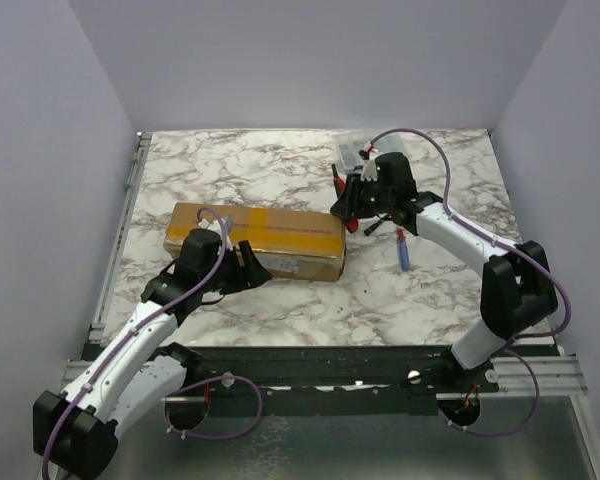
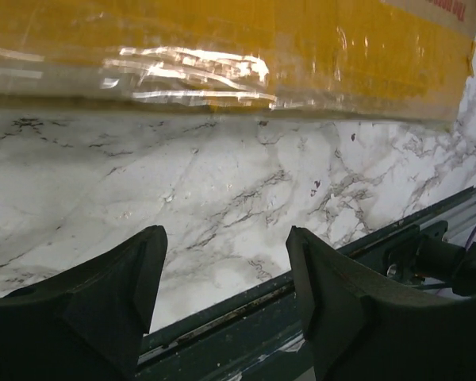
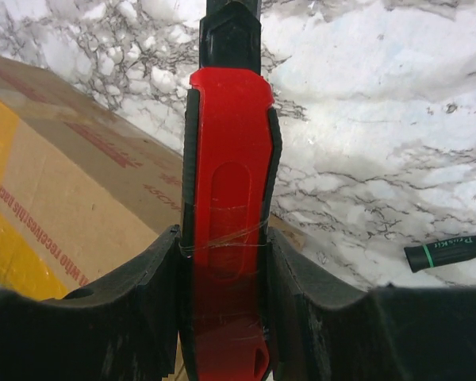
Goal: Unpack the express box
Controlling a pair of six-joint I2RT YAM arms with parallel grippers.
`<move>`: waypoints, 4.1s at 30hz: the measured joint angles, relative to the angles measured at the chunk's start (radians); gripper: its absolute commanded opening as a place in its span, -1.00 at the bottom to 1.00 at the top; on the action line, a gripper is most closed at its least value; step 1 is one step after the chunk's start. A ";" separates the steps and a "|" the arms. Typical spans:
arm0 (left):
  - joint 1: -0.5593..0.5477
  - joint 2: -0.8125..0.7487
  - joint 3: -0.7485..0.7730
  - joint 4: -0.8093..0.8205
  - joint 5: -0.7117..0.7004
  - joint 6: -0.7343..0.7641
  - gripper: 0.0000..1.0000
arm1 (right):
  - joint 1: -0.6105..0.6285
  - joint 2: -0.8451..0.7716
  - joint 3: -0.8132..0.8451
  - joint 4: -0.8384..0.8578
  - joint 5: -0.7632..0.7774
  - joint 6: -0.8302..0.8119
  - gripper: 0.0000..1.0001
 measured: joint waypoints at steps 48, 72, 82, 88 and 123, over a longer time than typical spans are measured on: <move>-0.201 -0.006 -0.100 1.099 0.347 -0.359 0.72 | 0.149 -0.581 -0.610 0.908 -0.675 0.504 -0.99; -0.383 0.127 -0.099 1.180 0.049 -0.401 -0.26 | 0.266 -0.509 -0.588 0.918 -0.539 0.456 -0.99; -0.393 0.141 -0.095 1.167 -0.063 -0.410 -1.00 | 0.283 -0.535 -0.517 0.664 -0.405 0.365 0.84; -0.394 0.114 -0.068 0.928 -0.215 -0.434 -1.00 | 0.403 -0.589 -0.440 0.343 -0.086 0.185 1.00; -0.393 0.068 0.045 0.553 -0.324 -0.503 0.74 | 0.614 -0.509 -0.418 0.323 0.389 0.095 -1.00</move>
